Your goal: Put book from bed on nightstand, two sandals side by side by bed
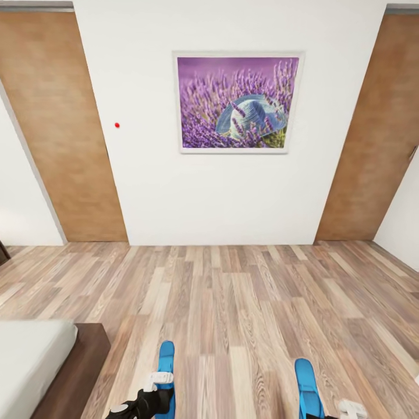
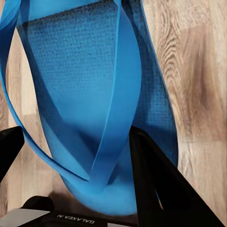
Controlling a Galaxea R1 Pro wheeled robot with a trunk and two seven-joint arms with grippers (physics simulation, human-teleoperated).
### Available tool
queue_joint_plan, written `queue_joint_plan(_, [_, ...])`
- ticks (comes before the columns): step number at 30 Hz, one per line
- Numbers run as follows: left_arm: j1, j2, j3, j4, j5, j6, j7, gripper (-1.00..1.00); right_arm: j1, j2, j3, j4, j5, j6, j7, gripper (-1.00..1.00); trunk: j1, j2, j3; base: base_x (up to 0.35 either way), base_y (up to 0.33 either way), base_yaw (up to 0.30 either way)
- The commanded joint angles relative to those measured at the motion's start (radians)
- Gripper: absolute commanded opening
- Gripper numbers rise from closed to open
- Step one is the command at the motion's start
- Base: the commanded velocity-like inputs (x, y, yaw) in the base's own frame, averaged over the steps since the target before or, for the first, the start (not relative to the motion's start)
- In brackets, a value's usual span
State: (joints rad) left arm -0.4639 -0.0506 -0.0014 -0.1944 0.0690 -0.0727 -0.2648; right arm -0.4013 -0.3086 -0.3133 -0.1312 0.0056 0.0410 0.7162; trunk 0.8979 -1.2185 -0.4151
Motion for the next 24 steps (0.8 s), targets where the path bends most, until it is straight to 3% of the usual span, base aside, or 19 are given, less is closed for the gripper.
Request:
queue_joint_plan(1, [-0.001, 0.000, 0.000, 0.001, 0.008, -0.002, -0.004, -1.00, -0.001, 0.000, -0.006, 0.000, -0.003, 0.007, 0.005, -1.00, 0.001, -0.001, -0.001, 0.325, -0.003, 0.121])
queue_joint_plan(7, [-0.001, 0.000, 0.000, 0.001, 0.008, -0.001, -0.003, -1.00, -0.001, 0.000, -0.006, 0.000, -0.003, 0.007, 0.005, -1.00, 0.001, -0.001, -0.001, 0.325, -0.001, 0.152])
queue_joint_plan(19, [-0.001, 0.000, 0.000, 0.001, 0.008, -0.001, -0.004, -1.00, -0.001, 0.000, -0.006, 0.000, -0.003, 0.007, 0.005, -1.00, 0.001, -0.001, -0.001, 0.325, 0.000, 0.018])
queue_joint_plan(24, [-0.001, 0.000, 0.000, 0.001, 0.008, -0.002, -0.004, -1.00, -0.001, -0.001, -0.006, -0.001, -0.003, 0.007, 0.006, -1.00, 0.001, -0.001, -0.001, 0.325, 0.000, 0.187])
